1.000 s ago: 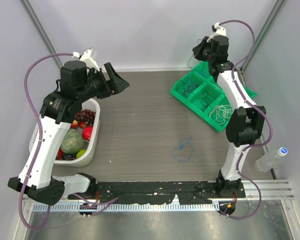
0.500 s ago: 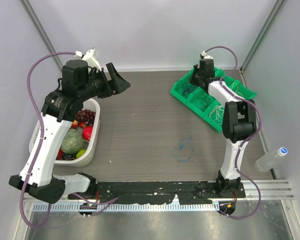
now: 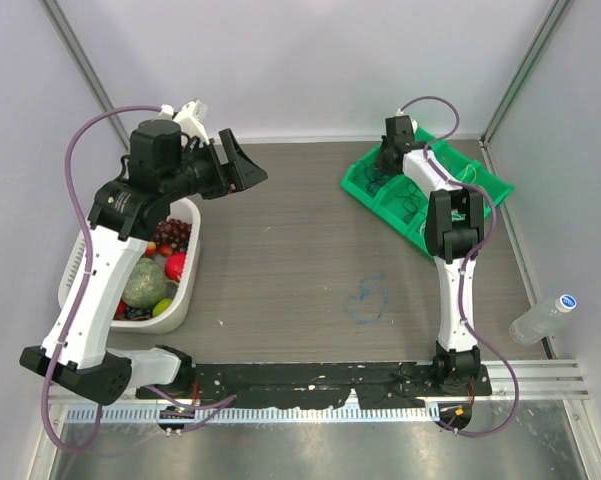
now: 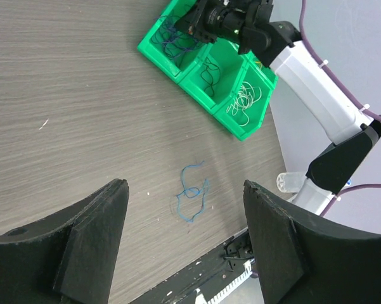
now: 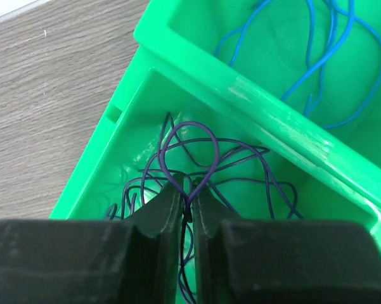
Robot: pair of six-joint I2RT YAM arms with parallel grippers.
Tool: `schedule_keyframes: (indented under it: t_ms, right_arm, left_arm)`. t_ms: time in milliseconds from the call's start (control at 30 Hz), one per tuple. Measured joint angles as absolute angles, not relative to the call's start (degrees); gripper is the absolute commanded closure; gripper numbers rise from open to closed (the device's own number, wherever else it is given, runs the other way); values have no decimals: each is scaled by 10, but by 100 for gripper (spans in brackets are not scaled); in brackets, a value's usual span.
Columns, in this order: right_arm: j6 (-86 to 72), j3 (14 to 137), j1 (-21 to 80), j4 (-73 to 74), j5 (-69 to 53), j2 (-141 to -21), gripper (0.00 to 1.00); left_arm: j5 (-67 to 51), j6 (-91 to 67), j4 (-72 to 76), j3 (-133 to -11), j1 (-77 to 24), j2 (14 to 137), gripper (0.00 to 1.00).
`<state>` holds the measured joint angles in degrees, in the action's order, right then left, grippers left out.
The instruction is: Untangle the cables
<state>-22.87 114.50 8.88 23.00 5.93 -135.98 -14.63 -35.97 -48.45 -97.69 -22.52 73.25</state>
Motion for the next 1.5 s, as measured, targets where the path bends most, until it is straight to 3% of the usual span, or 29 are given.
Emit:
schedule_keyframes:
  t_ms: [100, 167, 300, 633, 800, 967, 1233, 1500]
  right_arm:
    - [-222, 1170, 89, 270, 59, -1359, 63]
    - [-216, 1183, 89, 292, 57, -1354, 48]
    - [-209, 1183, 90, 342, 48, -1313, 38]
    - [-188, 1120, 97, 406, 55, -1104, 35]
    - [-185, 947, 114, 412, 13, -978, 37]
    - [-183, 749, 192, 448, -53, -883, 37]
    - [-227, 604, 244, 518, -122, -803, 38]
    - [-289, 561, 243, 484, -136, -840, 42]
  left_arm:
    - [-146, -360, -485, -968, -225, 726, 24]
    - [-152, -361, -485, -966, -225, 725, 23]
    - [-170, -372, -482, -956, -225, 725, 24]
    - [-211, -391, -455, -924, -228, 733, 24]
    - [-223, -400, -450, -905, -231, 735, 24]
    - [-231, -402, -444, -892, -232, 736, 24]
    - [-249, -414, -430, -888, -234, 757, 24]
    - [-257, -418, -428, -881, -239, 759, 24]
